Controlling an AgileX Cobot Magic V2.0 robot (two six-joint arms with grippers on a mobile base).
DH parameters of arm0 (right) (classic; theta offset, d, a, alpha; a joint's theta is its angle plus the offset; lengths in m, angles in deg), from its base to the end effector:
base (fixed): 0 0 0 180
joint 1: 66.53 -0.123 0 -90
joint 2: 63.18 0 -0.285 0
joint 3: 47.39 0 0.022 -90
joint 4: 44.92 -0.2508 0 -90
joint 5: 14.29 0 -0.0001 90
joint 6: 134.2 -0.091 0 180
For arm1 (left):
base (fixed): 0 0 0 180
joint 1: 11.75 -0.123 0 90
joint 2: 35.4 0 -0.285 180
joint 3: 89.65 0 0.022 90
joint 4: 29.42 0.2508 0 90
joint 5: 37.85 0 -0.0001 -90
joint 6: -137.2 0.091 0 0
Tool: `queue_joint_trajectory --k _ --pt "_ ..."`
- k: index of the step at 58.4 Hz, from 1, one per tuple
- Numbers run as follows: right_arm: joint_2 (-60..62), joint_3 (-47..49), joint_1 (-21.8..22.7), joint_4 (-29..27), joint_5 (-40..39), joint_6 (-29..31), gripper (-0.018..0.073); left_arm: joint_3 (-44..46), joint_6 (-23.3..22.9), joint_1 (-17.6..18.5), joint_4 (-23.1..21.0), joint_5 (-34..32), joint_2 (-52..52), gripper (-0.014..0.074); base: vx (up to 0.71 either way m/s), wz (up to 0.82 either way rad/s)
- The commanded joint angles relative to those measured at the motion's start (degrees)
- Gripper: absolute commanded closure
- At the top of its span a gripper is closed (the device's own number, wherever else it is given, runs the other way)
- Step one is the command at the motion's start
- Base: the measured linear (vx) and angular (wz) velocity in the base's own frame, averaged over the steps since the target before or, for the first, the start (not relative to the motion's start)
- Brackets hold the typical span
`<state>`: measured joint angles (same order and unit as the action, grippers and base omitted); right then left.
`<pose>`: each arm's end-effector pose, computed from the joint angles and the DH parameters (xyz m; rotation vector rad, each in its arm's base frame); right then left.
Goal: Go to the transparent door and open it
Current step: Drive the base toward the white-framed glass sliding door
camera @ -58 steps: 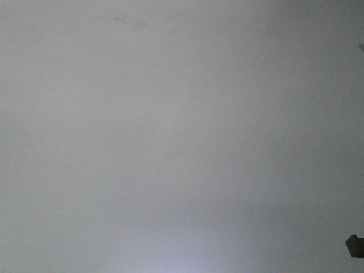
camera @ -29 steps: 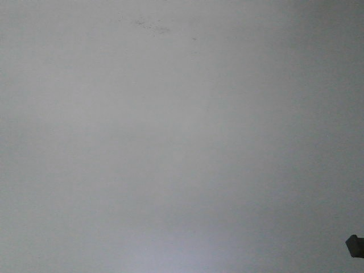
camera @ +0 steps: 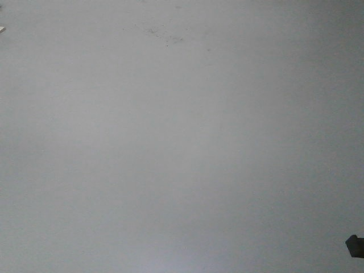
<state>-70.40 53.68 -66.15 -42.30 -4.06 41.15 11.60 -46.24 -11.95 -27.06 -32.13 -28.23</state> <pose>0.0564 -0.0011 0.1874 0.0421 1.6815 0.0154 0.0568 0.0006 0.1957 -0.0212 1.5992 -0.0088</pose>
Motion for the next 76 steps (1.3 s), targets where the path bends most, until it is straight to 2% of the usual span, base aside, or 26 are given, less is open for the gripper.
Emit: queue_joint_trajectory --k 1,25,76 --pt "0.8 -0.8 0.1 0.3 -4.5 0.2 0.0567 -1.8 0.0 0.2 -0.5 -4.9 -0.7 0.0602 0.41 0.05" --pt "0.8 -0.8 0.1 0.3 -4.5 0.2 0.0567 -1.8 0.0 0.2 -0.5 -4.8 -0.7 0.0602 0.5 0.1" --pt "0.8 -0.8 0.1 0.3 -4.5 0.2 0.0567 -1.8 0.0 0.2 -0.5 -4.8 -0.7 0.0602 0.59 0.27"
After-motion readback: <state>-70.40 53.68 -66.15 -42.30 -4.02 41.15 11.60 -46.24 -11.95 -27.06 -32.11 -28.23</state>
